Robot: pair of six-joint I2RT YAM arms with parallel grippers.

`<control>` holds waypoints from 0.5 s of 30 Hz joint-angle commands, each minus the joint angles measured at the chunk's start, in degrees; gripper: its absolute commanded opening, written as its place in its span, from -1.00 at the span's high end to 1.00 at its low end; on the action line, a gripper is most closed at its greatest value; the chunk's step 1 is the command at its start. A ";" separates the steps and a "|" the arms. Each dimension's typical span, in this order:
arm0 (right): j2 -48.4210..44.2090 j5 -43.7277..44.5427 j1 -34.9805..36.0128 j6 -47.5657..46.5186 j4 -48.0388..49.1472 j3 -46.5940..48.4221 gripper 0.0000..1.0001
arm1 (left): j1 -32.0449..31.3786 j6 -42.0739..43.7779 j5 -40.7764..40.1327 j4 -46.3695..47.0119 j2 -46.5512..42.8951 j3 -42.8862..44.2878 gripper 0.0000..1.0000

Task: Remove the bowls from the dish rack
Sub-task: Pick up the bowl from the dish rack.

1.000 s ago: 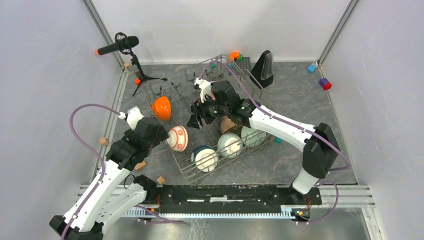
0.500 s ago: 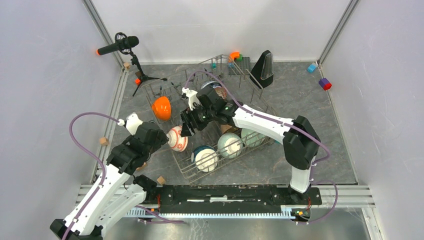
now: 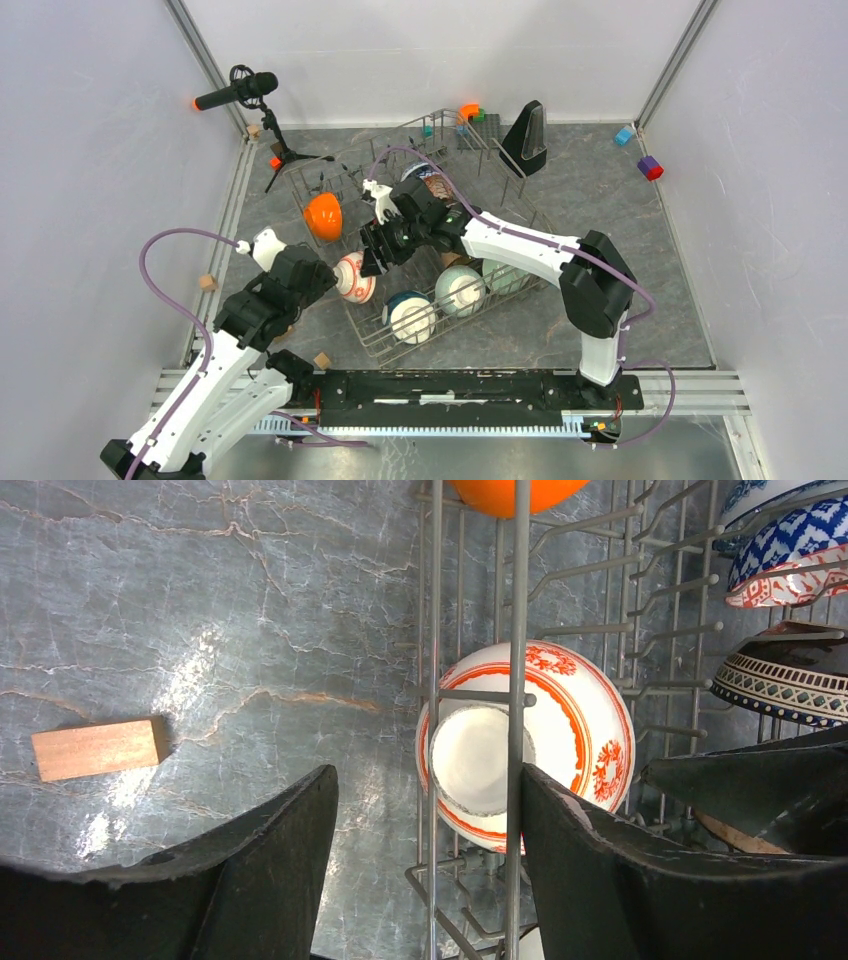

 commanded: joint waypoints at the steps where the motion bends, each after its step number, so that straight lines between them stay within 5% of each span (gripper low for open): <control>1: 0.27 -2.44 0.16 3.20 4.48 -1.64 -0.38 | -0.14 -1.73 -0.38 1.42 -0.49 -0.44 -0.44; 15: 0.48 -4.93 0.18 11.12 11.62 -6.10 -0.33 | -0.14 -2.47 0.63 2.45 -1.31 -1.65 -0.41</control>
